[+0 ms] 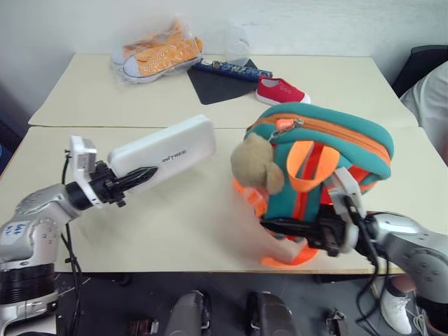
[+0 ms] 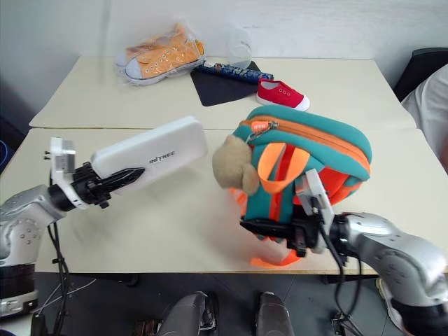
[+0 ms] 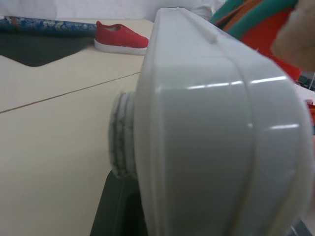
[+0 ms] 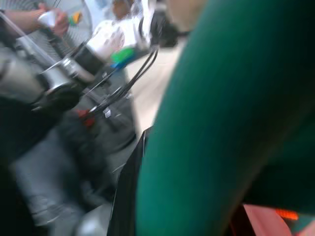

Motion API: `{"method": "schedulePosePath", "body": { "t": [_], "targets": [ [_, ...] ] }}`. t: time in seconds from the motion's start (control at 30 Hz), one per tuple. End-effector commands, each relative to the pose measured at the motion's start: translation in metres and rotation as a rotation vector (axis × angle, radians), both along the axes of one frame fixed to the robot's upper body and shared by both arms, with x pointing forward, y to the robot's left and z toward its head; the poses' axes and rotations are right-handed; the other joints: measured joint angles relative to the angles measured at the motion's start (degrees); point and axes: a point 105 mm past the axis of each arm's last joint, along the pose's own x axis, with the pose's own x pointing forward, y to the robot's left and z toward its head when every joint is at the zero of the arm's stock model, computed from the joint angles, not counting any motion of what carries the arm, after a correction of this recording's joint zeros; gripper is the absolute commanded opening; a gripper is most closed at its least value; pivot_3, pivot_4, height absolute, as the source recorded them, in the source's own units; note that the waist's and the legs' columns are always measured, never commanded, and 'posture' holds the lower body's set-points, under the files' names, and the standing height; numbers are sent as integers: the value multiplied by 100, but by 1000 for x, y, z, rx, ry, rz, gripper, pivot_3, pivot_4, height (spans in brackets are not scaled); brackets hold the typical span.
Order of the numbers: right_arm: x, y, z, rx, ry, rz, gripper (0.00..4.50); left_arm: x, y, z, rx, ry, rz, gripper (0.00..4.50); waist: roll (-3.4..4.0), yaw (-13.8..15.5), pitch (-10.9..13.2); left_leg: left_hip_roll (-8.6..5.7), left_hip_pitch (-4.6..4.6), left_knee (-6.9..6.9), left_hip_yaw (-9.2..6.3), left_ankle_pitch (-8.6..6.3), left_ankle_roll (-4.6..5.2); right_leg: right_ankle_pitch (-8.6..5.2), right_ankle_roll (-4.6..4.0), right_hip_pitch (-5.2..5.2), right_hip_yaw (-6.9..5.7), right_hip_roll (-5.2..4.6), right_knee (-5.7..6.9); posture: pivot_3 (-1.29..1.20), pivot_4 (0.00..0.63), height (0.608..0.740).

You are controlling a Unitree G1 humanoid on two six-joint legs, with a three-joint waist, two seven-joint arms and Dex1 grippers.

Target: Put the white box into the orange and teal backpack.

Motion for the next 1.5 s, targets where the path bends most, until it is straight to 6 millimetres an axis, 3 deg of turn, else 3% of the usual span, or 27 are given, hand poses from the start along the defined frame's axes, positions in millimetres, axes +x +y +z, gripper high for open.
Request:
{"method": "schedulePosePath", "body": {
  "t": [0.03,0.13,0.27,0.43,0.63,0.83,0.9,1.03,1.17,1.33,1.43,1.5],
  "targets": [
    [-14,-14,4,-63,42,6,11,-15,-4,29,-44,-97,-77,1230,-7,21,-1,0,1,1,0,-1,0,0,0,3,-2,-1,-4,0,150,740],
    [18,-34,5,-97,-42,-186,11,-26,-24,49,-56,-134,-174,1230,-18,25,4,0,0,2,-1,0,-1,0,0,5,-2,-1,-6,0,150,740],
    [30,-40,5,-100,-76,-241,11,-36,-49,68,-19,-171,-285,1230,-24,45,8,-5,-2,5,2,8,-6,4,7,4,0,-2,-4,0,150,740],
    [34,-42,3,-108,-83,-246,11,-32,-63,59,60,-135,-340,1230,-24,40,9,-4,-1,-1,9,24,17,3,7,2,-2,14,1,0,150,740],
    [35,-39,2,-104,-75,-216,11,8,-94,46,193,-189,-370,1230,-26,151,9,-1,0,8,20,24,5,6,12,3,5,21,1,0,150,740],
    [37,-41,4,-118,-81,-226,11,-3,-122,35,385,-243,-598,1230,-26,167,9,1,-8,4,22,25,25,8,15,-2,7,25,3,0,150,740],
    [38,-42,4,-116,-80,-227,11,3,-133,35,463,-295,-627,1230,-26,170,9,2,-12,6,23,25,27,8,15,-1,5,30,0,0,150,740],
    [38,-40,3,-110,-81,-217,11,23,-186,52,410,-324,-640,1230,-27,248,9,-5,-21,22,23,31,45,10,18,2,-3,32,-2,0,150,740],
    [37,-34,0,-107,-94,-217,11,24,-238,40,456,-380,-692,1230,-29,250,10,-8,-42,39,22,28,67,26,48,1,2,23,-17,0,150,740],
    [37,-30,-5,-100,-80,-238,11,21,-267,33,419,-403,-734,1230,-28,171,10,1,-52,39,20,33,61,27,49,-6,-6,28,-22,0,150,740],
    [37,-30,-7,-108,-88,-256,0,22,-265,39,332,-372,-715,2208,-28,174,10,3,-55,48,14,36,61,27,49,-6,-12,29,-17,0,150,740],
    [39,-32,-7,-97,-101,-285,0,19,-254,53,233,-399,-720,2822,-28,171,10,4,-69,72,-1,35,62,27,49,-6,-20,27,-16,0,150,740]
  ]
}}
